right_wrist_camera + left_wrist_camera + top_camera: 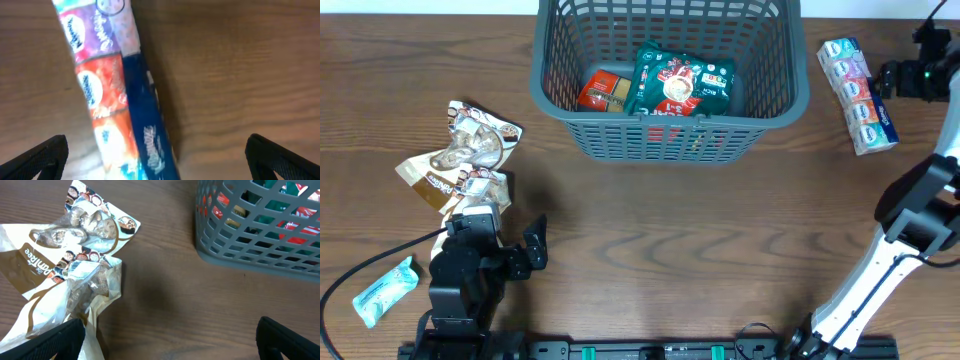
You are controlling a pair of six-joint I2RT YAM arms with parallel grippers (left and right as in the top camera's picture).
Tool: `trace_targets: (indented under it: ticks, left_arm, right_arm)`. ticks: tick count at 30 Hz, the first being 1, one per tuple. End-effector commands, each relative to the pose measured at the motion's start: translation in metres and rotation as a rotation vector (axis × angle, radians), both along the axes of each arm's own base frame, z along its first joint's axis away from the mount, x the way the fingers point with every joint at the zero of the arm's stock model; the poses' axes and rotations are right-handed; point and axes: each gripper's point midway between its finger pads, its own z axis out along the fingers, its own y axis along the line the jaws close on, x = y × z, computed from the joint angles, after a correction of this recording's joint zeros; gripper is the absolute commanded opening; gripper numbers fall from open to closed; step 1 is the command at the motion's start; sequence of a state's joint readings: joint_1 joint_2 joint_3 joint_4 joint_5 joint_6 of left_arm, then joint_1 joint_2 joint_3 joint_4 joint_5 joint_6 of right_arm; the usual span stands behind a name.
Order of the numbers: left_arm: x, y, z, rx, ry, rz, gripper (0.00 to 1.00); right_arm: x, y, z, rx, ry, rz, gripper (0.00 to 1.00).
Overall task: Pack container
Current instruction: 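Reach the right gripper to the tissue pack strip and grasp it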
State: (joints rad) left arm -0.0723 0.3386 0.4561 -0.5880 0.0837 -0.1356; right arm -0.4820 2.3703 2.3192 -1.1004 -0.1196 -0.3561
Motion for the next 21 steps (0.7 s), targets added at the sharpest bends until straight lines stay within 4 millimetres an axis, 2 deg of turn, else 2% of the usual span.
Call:
trace_targets:
  ticks: [1, 6, 10, 13, 16, 21]
  left_arm:
    - [0.000, -0.001, 0.010, -0.018, -0.020, 0.001, 0.99]
    - [0.000, -0.001, 0.010, -0.042, -0.018, 0.017, 0.99]
    - [0.000, -0.001, 0.010, -0.046, -0.017, 0.019, 0.99]
    - [0.000, -0.001, 0.010, -0.046, -0.017, 0.019, 0.99]
    - [0.000, -0.001, 0.010, -0.046, -0.017, 0.019, 0.99]
    - [0.000, -0.001, 0.010, -0.046, -0.017, 0.019, 0.99]
  right_arm:
    - [0.018, 0.019, -0.021, 0.022, 0.002, 0.028, 0.99]
    - [0.034, 0.041, -0.057, 0.039, 0.029, 0.076, 0.99]
    - [0.038, 0.059, -0.089, 0.060, 0.079, 0.105, 0.99]
    - [0.038, 0.064, -0.108, 0.077, 0.103, 0.097, 0.99]
    - [0.037, 0.064, -0.118, 0.087, 0.118, 0.086, 0.99]
    - [0.037, 0.063, -0.123, 0.089, 0.119, 0.083, 0.99]
